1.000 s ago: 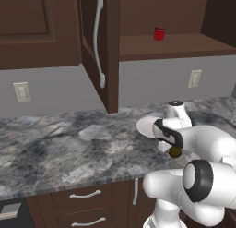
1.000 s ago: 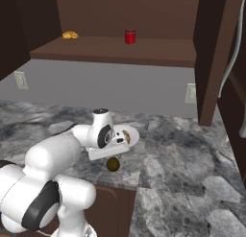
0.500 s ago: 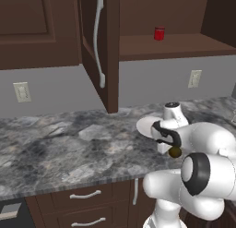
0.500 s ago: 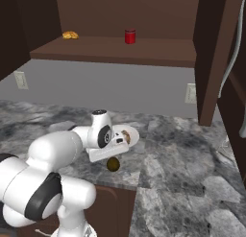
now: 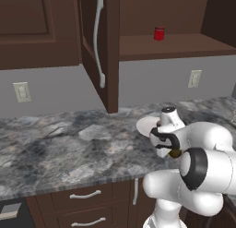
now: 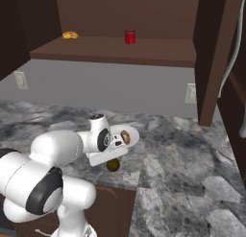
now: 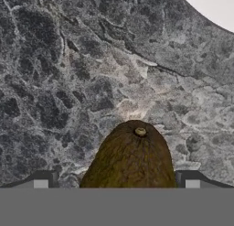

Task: Pick the avocado and bread from the counter and place them on the plate. Then pick the jam from the cabinet and place it next to the plate. Lastly close the cabinet door.

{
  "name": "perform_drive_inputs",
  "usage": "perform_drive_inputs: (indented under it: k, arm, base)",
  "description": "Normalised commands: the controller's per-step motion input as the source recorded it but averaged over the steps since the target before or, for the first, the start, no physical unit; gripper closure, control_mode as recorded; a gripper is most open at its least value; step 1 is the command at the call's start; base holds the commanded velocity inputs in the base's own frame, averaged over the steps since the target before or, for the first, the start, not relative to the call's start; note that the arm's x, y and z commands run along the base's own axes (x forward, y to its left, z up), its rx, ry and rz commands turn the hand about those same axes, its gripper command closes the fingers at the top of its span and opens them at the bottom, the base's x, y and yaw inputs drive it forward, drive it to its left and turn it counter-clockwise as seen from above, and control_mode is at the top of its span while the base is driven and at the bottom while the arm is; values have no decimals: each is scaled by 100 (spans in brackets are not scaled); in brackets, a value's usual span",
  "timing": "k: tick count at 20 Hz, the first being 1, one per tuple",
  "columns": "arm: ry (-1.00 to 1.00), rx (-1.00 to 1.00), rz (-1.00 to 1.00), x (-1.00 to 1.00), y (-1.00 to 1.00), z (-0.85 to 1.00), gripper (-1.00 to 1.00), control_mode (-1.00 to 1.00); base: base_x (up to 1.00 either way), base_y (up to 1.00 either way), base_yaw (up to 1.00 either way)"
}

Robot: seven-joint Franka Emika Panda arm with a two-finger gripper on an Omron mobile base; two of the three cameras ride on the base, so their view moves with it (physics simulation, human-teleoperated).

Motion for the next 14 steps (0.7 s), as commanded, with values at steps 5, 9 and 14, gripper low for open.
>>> perform_drive_inputs:
  k: [5, 9, 14]
  arm:
    - [1, -5, 2, 3, 0, -19, 100, -100]
    - [0, -4, 0, 0, 0, -10, 100, -100]
    - [0, 4, 0, -4, -2, 29, 100, -100]
  base:
    - [0, 0, 0]
    - [0, 0, 0]
    - [0, 0, 0]
